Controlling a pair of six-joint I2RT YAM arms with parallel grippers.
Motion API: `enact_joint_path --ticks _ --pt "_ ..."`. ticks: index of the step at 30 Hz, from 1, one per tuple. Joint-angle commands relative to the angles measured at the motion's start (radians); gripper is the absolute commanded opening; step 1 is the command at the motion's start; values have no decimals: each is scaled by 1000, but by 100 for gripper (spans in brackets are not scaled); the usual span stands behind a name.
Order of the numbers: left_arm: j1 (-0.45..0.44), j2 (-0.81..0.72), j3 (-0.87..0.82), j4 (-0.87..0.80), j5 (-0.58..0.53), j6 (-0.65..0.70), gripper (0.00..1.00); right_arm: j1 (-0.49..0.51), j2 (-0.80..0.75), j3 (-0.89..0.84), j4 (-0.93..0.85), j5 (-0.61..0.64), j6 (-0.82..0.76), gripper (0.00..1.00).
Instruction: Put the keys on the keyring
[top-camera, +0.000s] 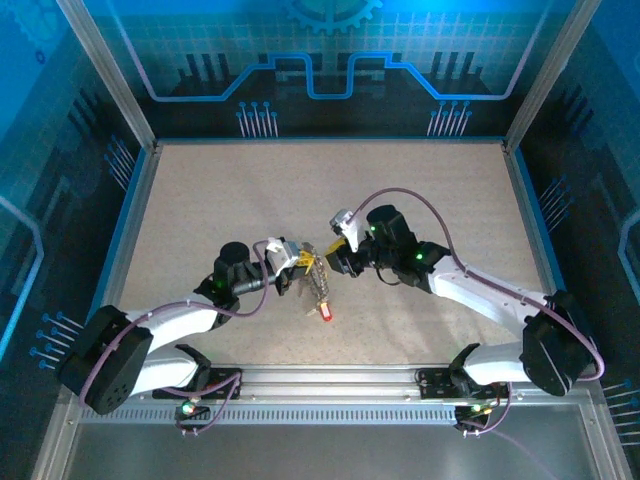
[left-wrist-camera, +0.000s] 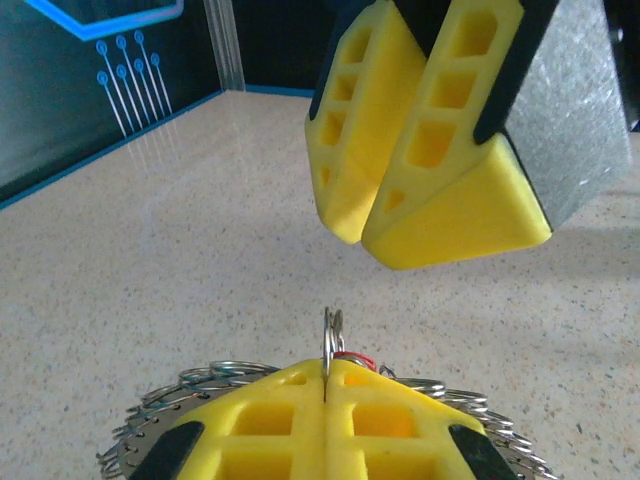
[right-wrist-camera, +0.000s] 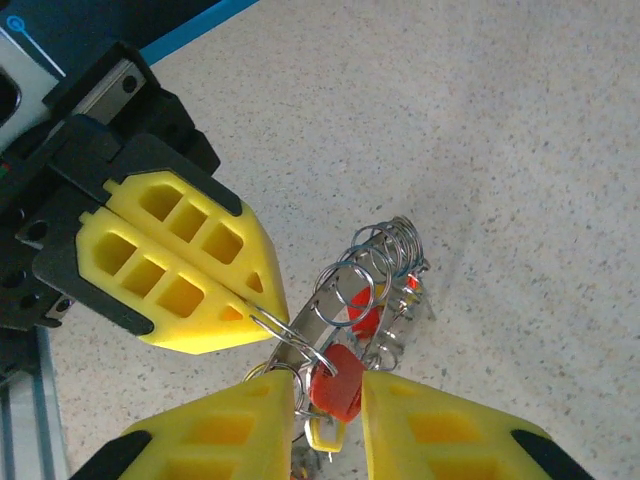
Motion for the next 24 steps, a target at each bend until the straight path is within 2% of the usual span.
enact_joint_path --ticks 1,4,7,10,16,24 --pt "-9 13 -8 141 61 12 0 -9 -45 -49 39 -77 -182 25" --pt "-8 26 -2 153 95 19 0 -4 -75 -104 84 -147 -364 25" --pt "-8 57 2 192 129 19 0 1 -95 -132 95 -140 -497 26" --pt "-7 85 3 243 168 19 0 -1 -97 -121 88 -81 -511 29" --pt "-7 128 16 304 235 17 0 -2 -78 -76 40 -142 -590 27" --pt "-7 223 -6 530 270 -38 0 -22 -74 -61 18 -159 -630 25"
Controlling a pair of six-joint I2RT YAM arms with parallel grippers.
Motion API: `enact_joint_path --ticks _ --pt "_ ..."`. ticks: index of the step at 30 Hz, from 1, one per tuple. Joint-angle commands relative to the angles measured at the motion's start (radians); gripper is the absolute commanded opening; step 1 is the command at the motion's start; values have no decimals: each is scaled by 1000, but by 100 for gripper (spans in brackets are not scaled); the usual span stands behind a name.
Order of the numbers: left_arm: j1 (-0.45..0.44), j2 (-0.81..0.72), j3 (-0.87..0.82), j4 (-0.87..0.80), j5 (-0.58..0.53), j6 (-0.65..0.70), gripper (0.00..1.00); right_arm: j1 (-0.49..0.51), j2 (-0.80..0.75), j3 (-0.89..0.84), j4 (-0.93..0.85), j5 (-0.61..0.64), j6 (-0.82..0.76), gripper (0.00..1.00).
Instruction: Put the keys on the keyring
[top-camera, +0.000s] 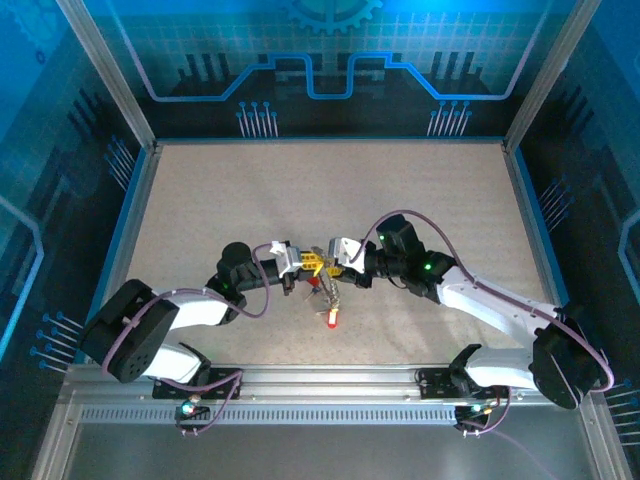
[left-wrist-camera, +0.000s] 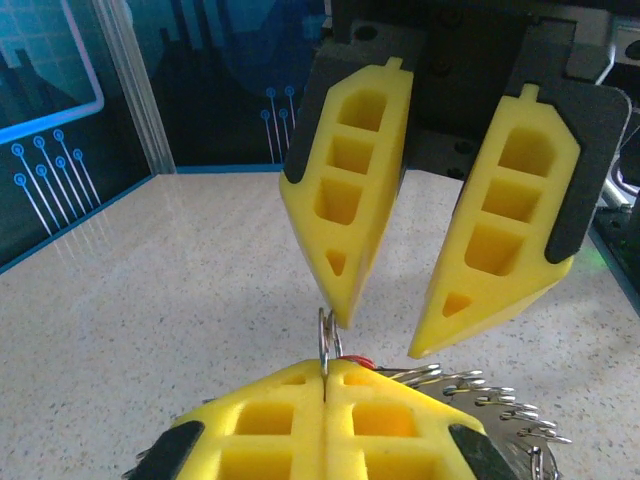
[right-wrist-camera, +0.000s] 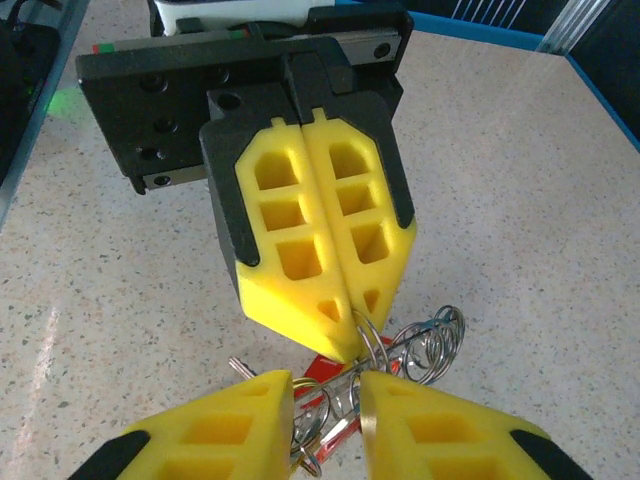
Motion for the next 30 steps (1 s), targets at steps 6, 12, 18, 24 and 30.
enact_joint_path --ticks 6,12,18,24,30 --pt "-3 70 -13 263 94 -42 0 -22 -12 24 -30 -35 -57 30" --pt "0 55 -24 263 89 -37 0 -55 -57 -1 24 -94 -43 32" --pt "0 43 -26 263 90 -50 0 -55 -39 28 1 -135 -62 31" --pt "6 33 -23 263 95 -66 0 -53 -14 46 -46 -142 -82 28" --pt "6 22 -23 263 97 -70 0 -59 14 55 -67 -160 -93 28"
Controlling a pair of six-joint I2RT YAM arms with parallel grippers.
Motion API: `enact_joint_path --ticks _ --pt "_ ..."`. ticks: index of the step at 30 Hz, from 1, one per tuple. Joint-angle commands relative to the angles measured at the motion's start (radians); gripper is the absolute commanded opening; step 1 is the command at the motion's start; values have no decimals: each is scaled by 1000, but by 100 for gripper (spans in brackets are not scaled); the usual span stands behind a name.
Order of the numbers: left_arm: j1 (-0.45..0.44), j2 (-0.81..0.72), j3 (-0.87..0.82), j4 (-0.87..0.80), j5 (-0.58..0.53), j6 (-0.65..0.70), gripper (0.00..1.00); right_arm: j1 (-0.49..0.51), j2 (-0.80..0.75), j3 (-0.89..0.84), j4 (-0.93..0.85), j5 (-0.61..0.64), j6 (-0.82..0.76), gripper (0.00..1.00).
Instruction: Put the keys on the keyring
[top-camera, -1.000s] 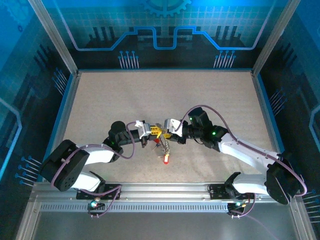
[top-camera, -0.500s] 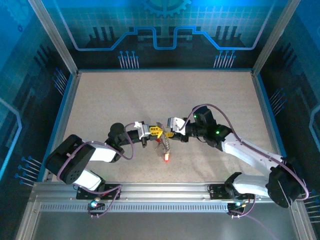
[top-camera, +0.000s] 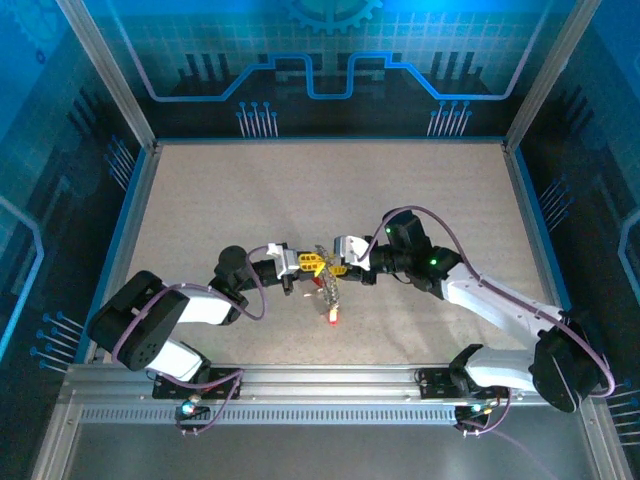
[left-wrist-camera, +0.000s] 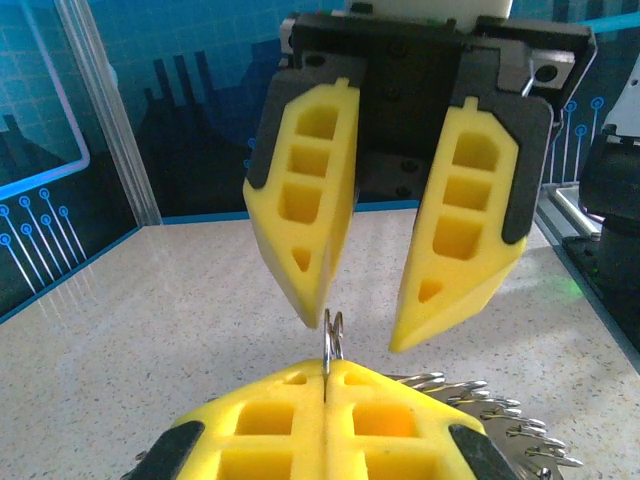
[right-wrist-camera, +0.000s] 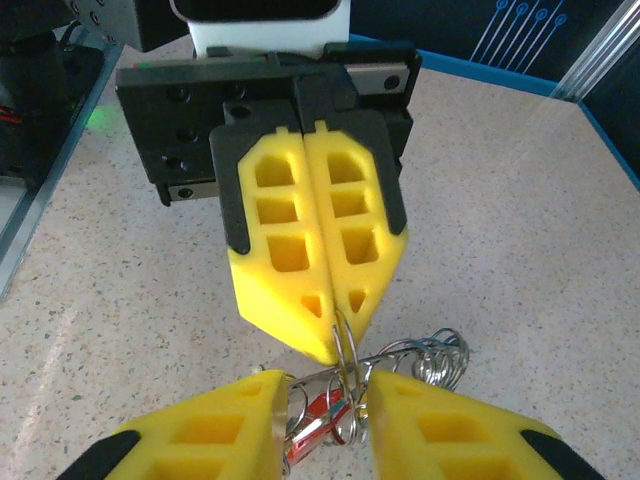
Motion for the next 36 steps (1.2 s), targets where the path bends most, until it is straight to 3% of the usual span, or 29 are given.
enact_joint_path --ticks 1,6,14,16,18,21,32,36 --pt "5 -33 -9 70 42 -20 0 -10 28 41 -44 -52 -24 27" --pt "5 -30 -14 70 42 -14 0 -1 55 60 -57 -70 -31 23" --pt "4 -29 -10 70 36 -18 0 19 72 81 -123 -37 -85 5" --pt "6 -24 -14 70 24 -11 8 20 71 120 -152 -22 -102 0" --pt "7 -29 -25 70 -1 7 22 23 62 131 -175 0 -105 0" --pt "9 -46 -46 64 -28 24 29 28 63 174 -268 21 -142 0" --pt "25 -50 0 -21 33 12 29 102 134 360 -536 262 -206 0" --pt "25 -44 14 -25 45 0 28 113 163 408 -578 287 -213 0"
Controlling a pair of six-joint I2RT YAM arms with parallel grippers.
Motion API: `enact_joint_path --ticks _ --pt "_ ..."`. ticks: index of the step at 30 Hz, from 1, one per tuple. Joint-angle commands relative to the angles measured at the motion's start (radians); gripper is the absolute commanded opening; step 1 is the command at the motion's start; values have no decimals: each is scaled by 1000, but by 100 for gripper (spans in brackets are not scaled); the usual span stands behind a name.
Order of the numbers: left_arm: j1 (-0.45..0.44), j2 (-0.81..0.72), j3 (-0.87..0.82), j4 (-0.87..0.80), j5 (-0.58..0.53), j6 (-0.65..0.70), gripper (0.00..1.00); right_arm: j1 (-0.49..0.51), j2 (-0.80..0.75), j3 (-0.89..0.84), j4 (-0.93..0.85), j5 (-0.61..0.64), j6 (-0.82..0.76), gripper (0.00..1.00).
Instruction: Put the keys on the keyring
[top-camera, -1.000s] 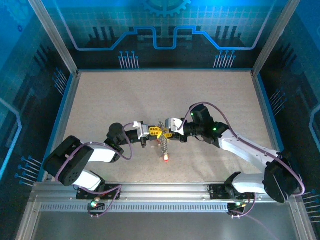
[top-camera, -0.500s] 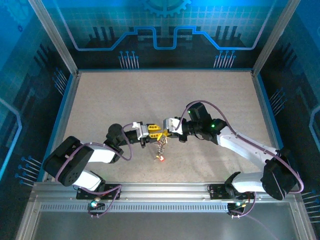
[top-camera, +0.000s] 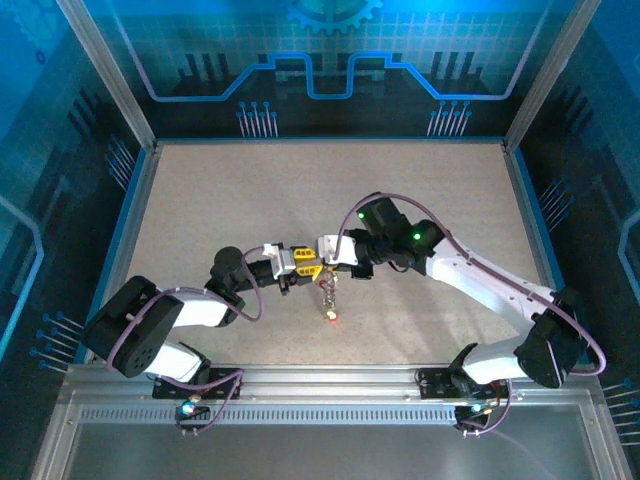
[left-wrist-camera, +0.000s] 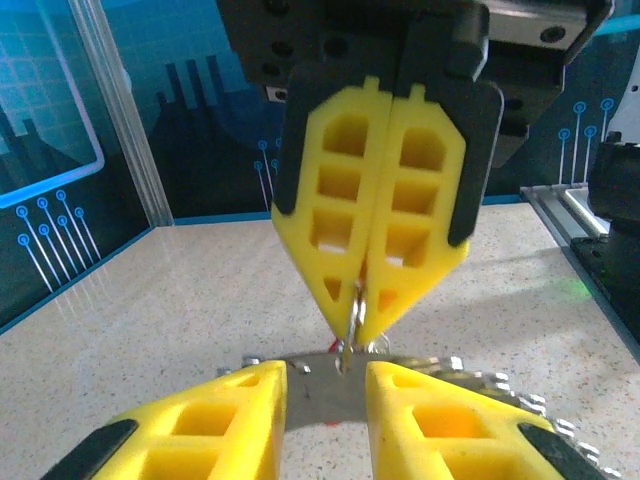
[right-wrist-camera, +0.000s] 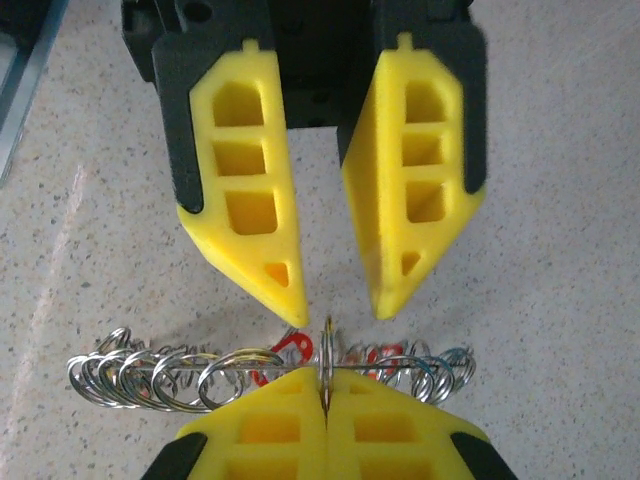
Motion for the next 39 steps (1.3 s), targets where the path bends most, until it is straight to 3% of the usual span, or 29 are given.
enact_joint_path --ticks 1,24,29,32,39 --pt "4 -1 30 -1 46 -5 28 15 18 56 -68 51 -16 0" --pt "4 66 7 74 19 -32 17 54 87 119 -76 20 -11 0" --pt "6 54 7 82 37 -36 0 62 104 131 -83 31 -16 0" --pt "7 41 1 91 44 -42 0 60 99 122 -79 24 -23 12" --pt "23 9 2 91 95 -68 0 16 19 43 -57 -16 -16 22"
